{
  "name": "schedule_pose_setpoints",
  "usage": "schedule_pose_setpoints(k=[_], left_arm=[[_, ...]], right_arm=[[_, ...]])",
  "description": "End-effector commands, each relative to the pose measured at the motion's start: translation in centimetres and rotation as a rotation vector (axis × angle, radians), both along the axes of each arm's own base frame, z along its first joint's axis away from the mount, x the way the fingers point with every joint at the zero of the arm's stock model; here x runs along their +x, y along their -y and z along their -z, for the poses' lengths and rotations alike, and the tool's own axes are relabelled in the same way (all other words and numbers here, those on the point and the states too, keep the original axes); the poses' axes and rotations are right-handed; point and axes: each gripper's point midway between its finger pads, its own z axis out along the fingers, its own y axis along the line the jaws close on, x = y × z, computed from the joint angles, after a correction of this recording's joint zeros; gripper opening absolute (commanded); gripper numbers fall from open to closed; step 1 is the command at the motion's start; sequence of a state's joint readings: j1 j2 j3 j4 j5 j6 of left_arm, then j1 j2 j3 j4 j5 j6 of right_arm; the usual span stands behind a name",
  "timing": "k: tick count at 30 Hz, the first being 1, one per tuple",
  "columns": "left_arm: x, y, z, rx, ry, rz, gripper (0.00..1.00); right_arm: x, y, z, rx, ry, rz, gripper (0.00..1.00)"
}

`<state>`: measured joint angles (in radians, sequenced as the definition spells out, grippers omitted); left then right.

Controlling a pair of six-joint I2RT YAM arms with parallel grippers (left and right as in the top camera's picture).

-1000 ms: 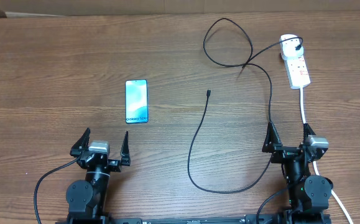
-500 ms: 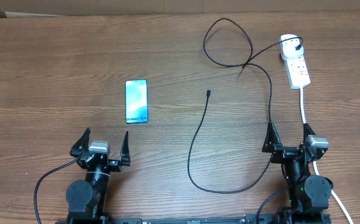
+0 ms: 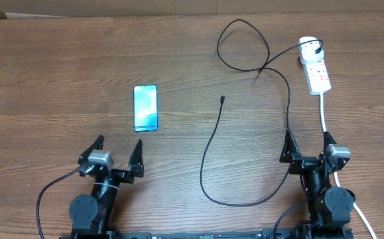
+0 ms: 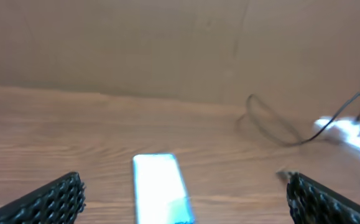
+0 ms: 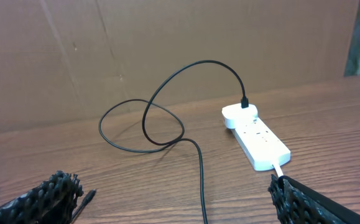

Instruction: Plug charger to phone and switch on socket

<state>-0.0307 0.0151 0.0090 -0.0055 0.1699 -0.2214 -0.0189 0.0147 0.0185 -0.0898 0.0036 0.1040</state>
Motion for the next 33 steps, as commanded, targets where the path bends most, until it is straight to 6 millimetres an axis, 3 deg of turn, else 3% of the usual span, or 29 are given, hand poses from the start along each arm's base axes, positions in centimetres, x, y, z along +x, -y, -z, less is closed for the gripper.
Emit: schedule_pose_setpoints(k=[1,10,16,20,26,33], left_arm=[[-0.3,1.1,-0.8,-0.195,-0.009,0.067,1.00],[-2.0,2.2,-8.0,-0.139,0.300,0.160,1.00],[-2.5,2.2,-9.5,-0.071,0.361,0.151,1.00],[-3.3,2.0,-12.2,0.057,0.432,0.114,0.99],[-3.5,-1.1,-14.2,0.081,0.246,-0.065,1.00],[-5.2,1.5,-17.0,0.096,0.250,0.087,1.00]], right_arm=[[0.0,-0.1,0.1,-0.004,0.007,-0.006,1.00],[0.0,-0.1,0.1,-0.004,0.007,-0.006,1.00],[0.0,-0.1,0.1,-0.004,0.007,-0.006,1.00],[0.0,-0.1,0.1,-0.004,0.007,-0.006,1.00],[0.0,-0.1,0.1,-0.004,0.007,-0.006,1.00],[0.0,-0.1,0.1,-0.004,0.007,-0.006,1.00]])
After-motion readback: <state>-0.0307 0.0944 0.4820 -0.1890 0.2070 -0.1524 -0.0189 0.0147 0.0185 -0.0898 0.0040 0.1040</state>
